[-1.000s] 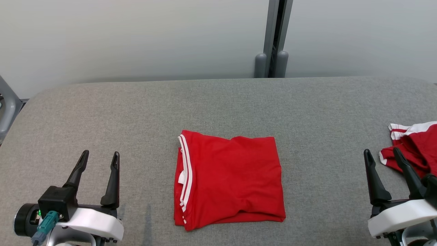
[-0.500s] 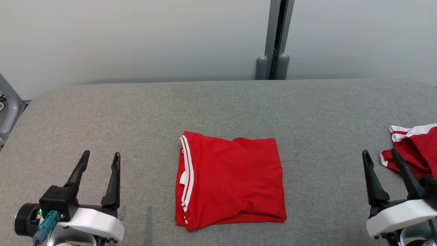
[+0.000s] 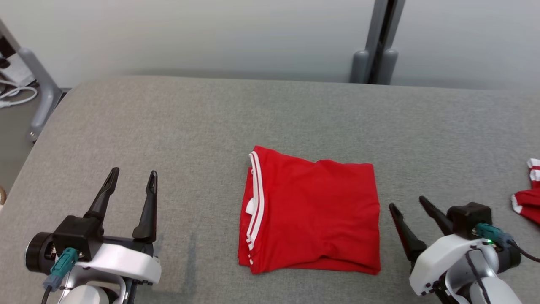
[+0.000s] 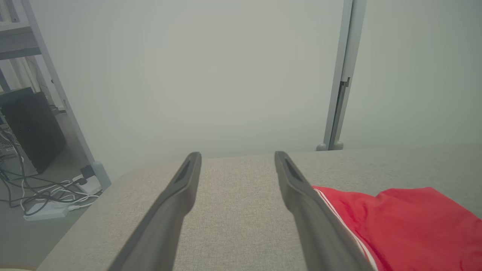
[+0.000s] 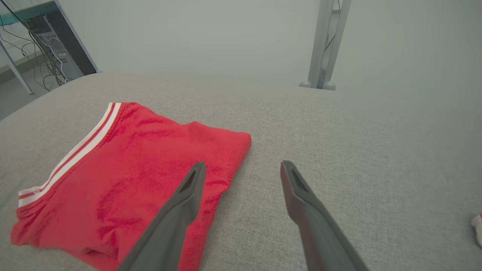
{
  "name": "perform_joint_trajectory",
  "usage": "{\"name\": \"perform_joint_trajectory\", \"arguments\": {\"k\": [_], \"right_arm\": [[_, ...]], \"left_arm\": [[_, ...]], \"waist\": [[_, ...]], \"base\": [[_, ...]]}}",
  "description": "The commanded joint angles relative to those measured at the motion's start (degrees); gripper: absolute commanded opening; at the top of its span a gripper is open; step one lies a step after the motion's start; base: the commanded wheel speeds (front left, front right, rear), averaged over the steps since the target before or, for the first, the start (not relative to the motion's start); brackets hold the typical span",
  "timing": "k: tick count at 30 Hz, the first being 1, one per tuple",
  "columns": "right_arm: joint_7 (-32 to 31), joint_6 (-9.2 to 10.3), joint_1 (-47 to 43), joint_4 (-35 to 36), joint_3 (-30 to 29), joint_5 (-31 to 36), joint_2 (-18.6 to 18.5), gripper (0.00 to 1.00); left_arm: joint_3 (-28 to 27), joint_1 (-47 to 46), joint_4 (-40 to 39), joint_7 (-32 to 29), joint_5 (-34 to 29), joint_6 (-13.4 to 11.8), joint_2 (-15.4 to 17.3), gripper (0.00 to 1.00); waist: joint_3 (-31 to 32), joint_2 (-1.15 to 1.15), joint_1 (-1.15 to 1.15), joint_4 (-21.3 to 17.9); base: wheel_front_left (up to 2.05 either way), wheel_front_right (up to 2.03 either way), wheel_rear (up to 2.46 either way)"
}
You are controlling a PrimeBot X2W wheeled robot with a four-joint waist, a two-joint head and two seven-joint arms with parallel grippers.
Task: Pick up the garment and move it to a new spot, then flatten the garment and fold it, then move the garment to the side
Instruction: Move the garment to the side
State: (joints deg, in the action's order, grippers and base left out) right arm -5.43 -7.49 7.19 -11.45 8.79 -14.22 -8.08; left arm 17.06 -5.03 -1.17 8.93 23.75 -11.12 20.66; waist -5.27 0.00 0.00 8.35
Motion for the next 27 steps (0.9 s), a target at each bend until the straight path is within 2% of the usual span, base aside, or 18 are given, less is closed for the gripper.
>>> {"name": "perform_joint_trajectory", "arguments": {"k": [1,11,12,14,22,27], "right_arm": [[0.2,-0.01,1.1,-1.2,0.6,-0.5,-0.7,1.00],[1.3,-0.01,6.9,-15.0,6.0,-3.8,-0.3,1.00],[0.8,-0.01,7.3,-16.2,6.5,-4.3,-0.2,0.93],[1.1,-0.01,7.8,-17.8,7.1,-4.7,-0.2,0.00],[4.3,0.01,9.9,-17.2,7.7,-4.9,-1.5,0.00],[5.0,0.01,9.0,-12.1,8.0,-3.1,-3.3,0.00]], "left_arm": [[0.0,-1.2,0.2,0.4,0.2,0.4,-0.2,1.00],[1.2,-4.3,3.3,2.8,0.8,1.5,-2.3,1.00],[1.2,-4.4,3.6,2.9,0.8,1.6,-2.4,1.00],[1.2,-4.8,4.2,3.3,0.8,1.7,-2.5,1.00],[0.9,-5.2,4.8,4.1,0.7,1.7,-2.2,1.00],[0.4,-4.7,3.9,3.9,0.8,1.3,-1.4,1.00]], "waist": [[-1.7,0.00,0.00,1.6],[-5.1,0.00,0.00,4.5],[-5.2,0.00,0.00,4.6],[-5.4,0.00,0.00,4.6],[-5.6,0.00,0.00,2.1],[-6.1,0.00,0.00,-2.9]], "base": [[0.00,0.00,0.00],[0.00,0.00,0.00],[0.00,0.00,0.00],[0.00,0.00,0.00],[0.00,0.00,0.00],[0.00,0.00,0.00]]}}
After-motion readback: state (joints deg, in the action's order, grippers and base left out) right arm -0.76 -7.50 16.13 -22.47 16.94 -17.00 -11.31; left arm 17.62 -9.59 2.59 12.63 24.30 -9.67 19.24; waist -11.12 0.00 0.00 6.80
